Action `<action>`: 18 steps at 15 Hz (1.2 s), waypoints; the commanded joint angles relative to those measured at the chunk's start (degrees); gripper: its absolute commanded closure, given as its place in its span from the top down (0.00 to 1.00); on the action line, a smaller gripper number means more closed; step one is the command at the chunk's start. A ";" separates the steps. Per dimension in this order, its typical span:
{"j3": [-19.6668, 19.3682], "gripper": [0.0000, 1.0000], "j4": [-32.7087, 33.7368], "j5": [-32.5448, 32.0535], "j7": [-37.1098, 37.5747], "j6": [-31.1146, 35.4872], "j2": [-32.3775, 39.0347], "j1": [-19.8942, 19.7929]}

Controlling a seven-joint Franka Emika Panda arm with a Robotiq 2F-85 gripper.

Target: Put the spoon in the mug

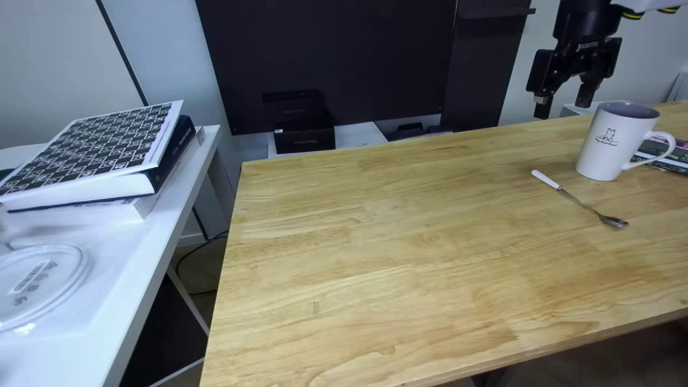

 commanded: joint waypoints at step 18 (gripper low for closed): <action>-4.75 1.00 0.24 -1.15 1.95 10.14 10.49 3.45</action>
